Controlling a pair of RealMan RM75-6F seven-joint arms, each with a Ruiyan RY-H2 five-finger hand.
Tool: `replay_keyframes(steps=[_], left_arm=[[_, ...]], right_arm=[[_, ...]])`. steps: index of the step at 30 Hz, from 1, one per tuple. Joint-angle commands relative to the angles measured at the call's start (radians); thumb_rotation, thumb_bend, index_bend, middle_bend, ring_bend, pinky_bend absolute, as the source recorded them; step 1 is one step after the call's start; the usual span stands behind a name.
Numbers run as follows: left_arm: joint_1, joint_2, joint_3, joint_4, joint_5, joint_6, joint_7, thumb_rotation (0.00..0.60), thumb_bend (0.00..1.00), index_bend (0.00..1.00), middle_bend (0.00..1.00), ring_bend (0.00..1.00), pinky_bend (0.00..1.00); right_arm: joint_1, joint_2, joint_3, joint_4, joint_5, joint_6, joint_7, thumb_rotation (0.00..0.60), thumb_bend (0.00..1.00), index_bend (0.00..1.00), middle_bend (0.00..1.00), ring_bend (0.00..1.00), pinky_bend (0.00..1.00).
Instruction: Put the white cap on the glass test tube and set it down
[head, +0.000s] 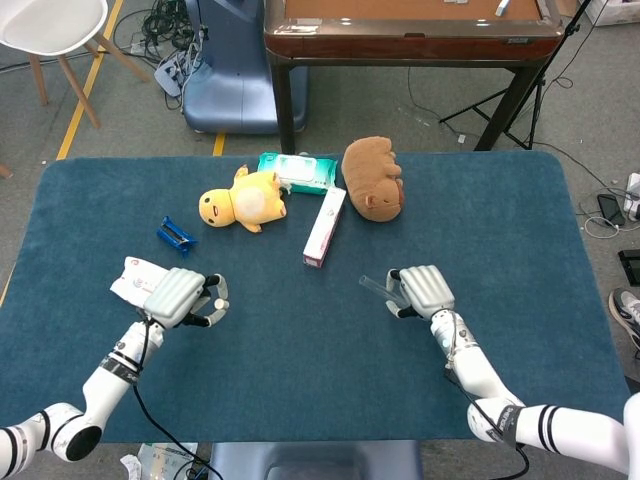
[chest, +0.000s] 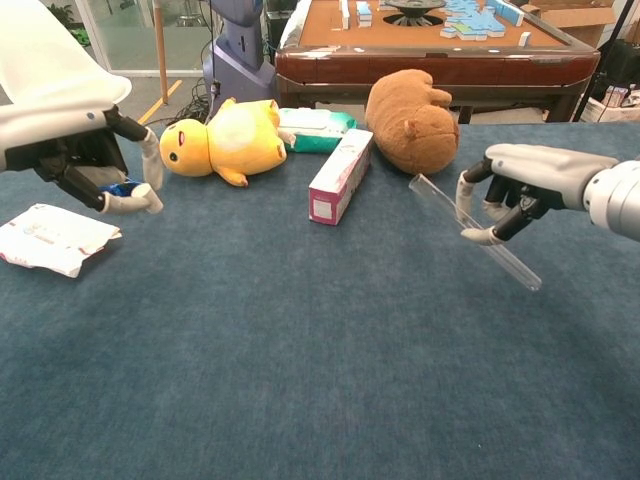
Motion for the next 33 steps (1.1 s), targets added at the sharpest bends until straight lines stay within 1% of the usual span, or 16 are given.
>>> replay_keyframes(steps=[1,5,7,10,14,19,22,25,33], left_arm=[[0.008,0.032,-0.016,-0.025,-0.013,0.003,-0.03,0.6,0.29,0.54,1.0,1.0,1.0],[0.019,0.083,-0.042,-0.061,-0.026,0.017,-0.074,0.6,0.29,0.53,1.0,1.0,1.0],[0.025,0.102,-0.052,-0.075,-0.029,0.028,-0.095,0.6,0.29,0.53,1.0,1.0,1.0],[0.036,0.137,-0.069,-0.101,-0.038,0.033,-0.146,0.6,0.29,0.53,1.0,1.0,1.0],[0.044,0.163,-0.085,-0.118,-0.048,0.037,-0.194,0.6,0.29,0.53,1.0,1.0,1.0],[0.052,0.167,-0.089,-0.113,-0.04,0.047,-0.219,0.6,0.29,0.53,1.0,1.0,1.0],[0.052,0.166,-0.089,-0.114,-0.037,0.046,-0.222,0.6,0.29,0.53,1.0,1.0,1.0],[0.052,0.166,-0.089,-0.118,-0.033,0.048,-0.223,0.6,0.29,0.53,1.0,1.0,1.0],[0.052,0.168,-0.107,-0.136,-0.039,0.06,-0.236,0.6,0.29,0.53,1.0,1.0,1.0]], right_arm=[[-0.012,0.031,0.021,-0.057,-0.081,0.026,0.055,0.6,0.6,0.65,0.87,1.0,1.0],[-0.009,0.035,0.038,-0.089,-0.176,0.06,0.099,0.6,0.61,0.65,0.88,1.0,1.0],[-0.006,0.025,0.039,-0.083,-0.229,0.084,0.105,0.6,0.62,0.66,0.88,1.0,1.0],[0.004,-0.016,0.034,-0.044,-0.321,0.142,0.069,0.6,0.63,0.66,0.88,1.0,1.0],[0.029,-0.057,0.03,-0.006,-0.383,0.152,0.048,0.6,0.63,0.66,0.88,1.0,1.0],[0.056,-0.144,0.021,0.095,-0.473,0.192,0.028,0.6,0.63,0.66,0.88,1.0,1.0],[0.065,-0.191,0.018,0.153,-0.508,0.211,0.064,0.6,0.63,0.66,0.88,1.0,1.0],[0.069,-0.243,0.018,0.217,-0.53,0.228,0.152,0.6,0.63,0.66,0.88,1.0,1.0],[0.099,-0.343,0.052,0.337,-0.524,0.222,0.292,0.6,0.63,0.66,0.88,1.0,1.0]])
